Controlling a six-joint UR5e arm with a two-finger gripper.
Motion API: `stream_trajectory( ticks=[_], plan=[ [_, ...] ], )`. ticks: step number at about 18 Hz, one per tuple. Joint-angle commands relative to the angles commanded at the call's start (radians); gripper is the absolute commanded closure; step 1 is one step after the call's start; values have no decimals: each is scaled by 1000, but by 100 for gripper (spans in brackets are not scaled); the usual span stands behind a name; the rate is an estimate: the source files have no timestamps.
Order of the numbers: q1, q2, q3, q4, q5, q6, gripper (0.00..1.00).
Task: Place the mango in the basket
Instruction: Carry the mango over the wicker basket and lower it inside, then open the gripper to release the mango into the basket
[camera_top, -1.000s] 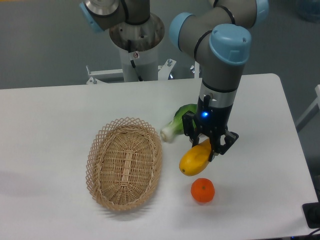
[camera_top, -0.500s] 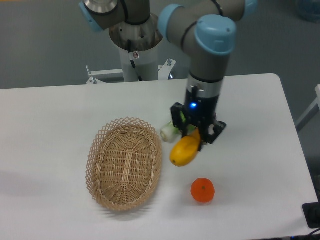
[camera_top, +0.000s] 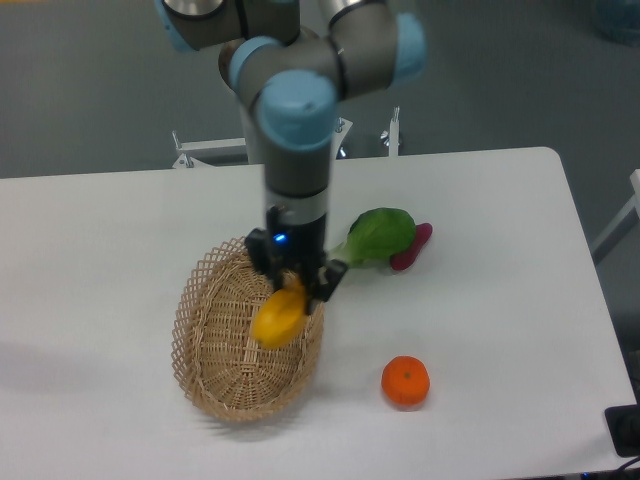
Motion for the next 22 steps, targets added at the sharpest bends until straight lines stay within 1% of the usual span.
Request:
stream_trajectory(
  ticks=[2,5,9,18,19,22],
  plan=[
    [-22,-38,6,0,8,3,52],
    [-37,-69,-2,-3,12,37,52],
    [-55,-104,-11,-2,54,60,52],
    [-74,-126,-20,-2,63,61,50],
    [-74,-126,-18,0,63,61,46],
    [-74,-124,-14,0,62,61,21]
  ],
)
